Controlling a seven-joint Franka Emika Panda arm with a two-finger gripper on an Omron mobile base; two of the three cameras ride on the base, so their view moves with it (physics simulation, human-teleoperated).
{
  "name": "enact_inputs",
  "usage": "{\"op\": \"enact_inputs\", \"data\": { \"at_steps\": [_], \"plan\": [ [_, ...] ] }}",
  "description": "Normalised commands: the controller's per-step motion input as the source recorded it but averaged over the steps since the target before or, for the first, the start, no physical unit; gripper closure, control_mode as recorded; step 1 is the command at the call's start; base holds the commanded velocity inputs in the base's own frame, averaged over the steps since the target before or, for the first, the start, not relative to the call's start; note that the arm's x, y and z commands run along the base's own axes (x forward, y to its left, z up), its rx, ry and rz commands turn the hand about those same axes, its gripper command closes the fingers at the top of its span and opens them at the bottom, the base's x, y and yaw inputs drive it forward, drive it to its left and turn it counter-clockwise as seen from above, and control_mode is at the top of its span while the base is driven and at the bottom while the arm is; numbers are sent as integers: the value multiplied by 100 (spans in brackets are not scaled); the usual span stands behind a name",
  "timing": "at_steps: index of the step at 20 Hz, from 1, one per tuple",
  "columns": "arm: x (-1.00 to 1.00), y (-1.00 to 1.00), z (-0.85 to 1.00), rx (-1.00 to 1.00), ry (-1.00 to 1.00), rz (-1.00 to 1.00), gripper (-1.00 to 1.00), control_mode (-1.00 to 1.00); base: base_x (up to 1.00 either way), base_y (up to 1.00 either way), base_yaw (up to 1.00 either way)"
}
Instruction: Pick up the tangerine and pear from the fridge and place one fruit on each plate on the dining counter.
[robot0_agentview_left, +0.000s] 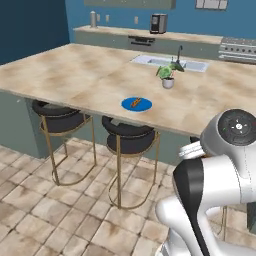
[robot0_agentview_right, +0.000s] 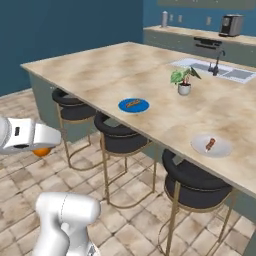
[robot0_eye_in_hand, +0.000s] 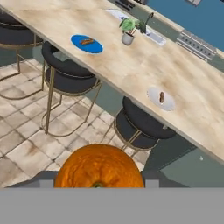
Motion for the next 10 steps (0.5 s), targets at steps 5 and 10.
{"op": "enact_inputs", "data": {
  "at_steps": [5,10],
  "plan": [
    [0,0,0,0,0,0,100,100,100,59,-46],
    [0,0,0,0,0,0,100,100,98,61,-46]
  ]
}}
